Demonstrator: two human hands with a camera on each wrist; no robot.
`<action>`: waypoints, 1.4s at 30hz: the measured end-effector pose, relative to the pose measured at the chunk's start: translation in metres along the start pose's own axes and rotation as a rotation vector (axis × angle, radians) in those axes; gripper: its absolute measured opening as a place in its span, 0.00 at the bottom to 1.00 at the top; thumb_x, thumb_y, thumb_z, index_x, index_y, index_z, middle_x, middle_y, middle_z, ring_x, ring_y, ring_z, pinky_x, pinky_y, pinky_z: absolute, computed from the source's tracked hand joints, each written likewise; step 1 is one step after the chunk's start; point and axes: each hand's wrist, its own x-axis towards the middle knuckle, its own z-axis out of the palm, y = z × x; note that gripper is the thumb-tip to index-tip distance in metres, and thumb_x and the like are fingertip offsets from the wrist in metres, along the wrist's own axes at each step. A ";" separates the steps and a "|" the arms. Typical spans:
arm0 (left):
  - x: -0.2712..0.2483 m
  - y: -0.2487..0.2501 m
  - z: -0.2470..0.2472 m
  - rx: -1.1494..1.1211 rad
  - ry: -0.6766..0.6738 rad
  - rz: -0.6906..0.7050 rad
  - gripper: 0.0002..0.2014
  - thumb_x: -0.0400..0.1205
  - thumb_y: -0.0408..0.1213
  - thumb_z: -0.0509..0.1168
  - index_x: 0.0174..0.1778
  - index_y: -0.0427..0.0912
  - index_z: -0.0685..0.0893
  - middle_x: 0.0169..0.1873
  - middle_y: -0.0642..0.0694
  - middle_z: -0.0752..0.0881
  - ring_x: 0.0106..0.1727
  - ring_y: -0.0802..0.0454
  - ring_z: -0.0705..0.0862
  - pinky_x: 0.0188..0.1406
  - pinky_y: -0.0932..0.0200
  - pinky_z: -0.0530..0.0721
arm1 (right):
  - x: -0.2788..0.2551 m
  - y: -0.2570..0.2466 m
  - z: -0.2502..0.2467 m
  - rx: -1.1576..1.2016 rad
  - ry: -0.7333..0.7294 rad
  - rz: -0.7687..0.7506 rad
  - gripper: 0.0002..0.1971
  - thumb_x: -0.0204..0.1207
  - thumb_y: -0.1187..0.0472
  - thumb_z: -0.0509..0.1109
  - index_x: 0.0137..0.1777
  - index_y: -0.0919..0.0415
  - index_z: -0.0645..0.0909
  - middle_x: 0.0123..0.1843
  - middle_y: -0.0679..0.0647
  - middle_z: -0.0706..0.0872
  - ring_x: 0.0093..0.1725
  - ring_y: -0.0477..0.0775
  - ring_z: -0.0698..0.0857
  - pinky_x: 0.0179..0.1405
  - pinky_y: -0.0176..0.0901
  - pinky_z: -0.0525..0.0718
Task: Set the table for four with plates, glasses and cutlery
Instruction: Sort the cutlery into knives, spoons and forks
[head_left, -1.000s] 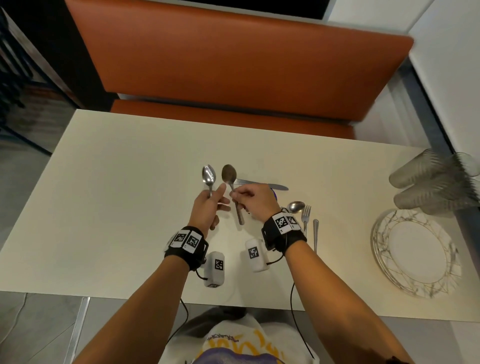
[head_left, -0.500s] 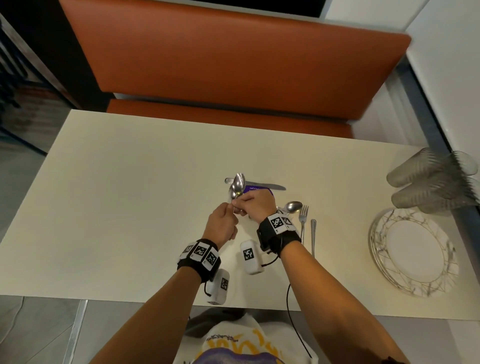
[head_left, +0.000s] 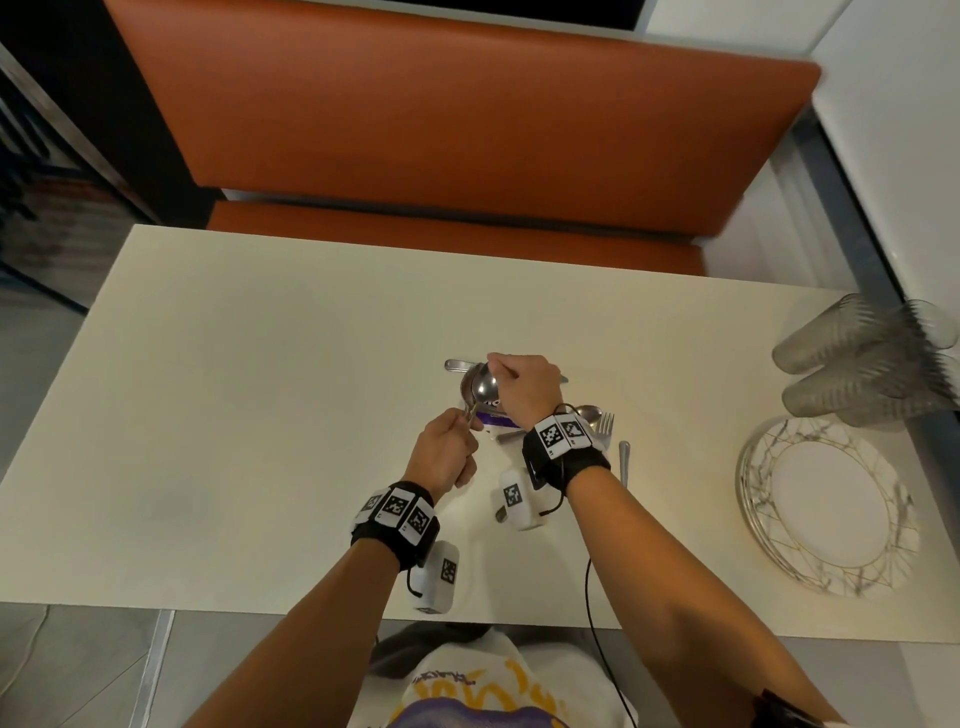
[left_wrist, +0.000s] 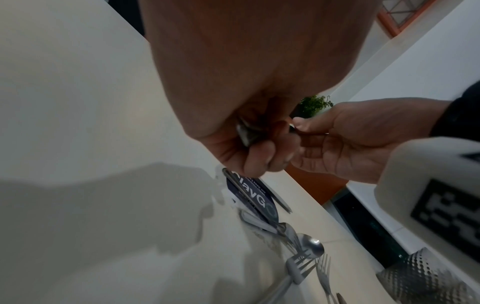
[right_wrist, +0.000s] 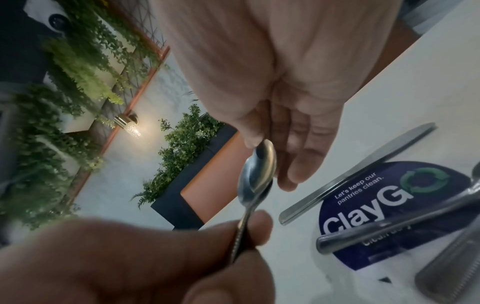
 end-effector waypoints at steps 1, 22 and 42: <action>0.001 0.002 0.001 -0.010 -0.016 -0.010 0.15 0.93 0.33 0.48 0.51 0.36 0.80 0.26 0.48 0.69 0.19 0.50 0.68 0.14 0.63 0.63 | -0.001 0.001 0.002 0.006 -0.008 0.003 0.13 0.86 0.63 0.66 0.57 0.70 0.90 0.52 0.67 0.92 0.55 0.66 0.89 0.58 0.47 0.83; 0.050 -0.018 0.026 0.148 -0.022 -0.128 0.16 0.93 0.36 0.51 0.46 0.39 0.82 0.32 0.46 0.74 0.23 0.55 0.67 0.16 0.64 0.66 | 0.019 0.141 -0.065 -0.541 -0.137 0.312 0.10 0.79 0.51 0.70 0.58 0.52 0.84 0.64 0.58 0.79 0.68 0.64 0.73 0.67 0.57 0.78; 0.085 0.060 0.061 0.301 0.018 0.289 0.16 0.94 0.32 0.54 0.50 0.31 0.85 0.48 0.39 0.92 0.51 0.45 0.89 0.53 0.63 0.86 | 0.037 0.062 -0.163 -0.099 0.058 -0.082 0.05 0.72 0.55 0.81 0.42 0.52 0.87 0.38 0.42 0.87 0.39 0.31 0.82 0.37 0.20 0.73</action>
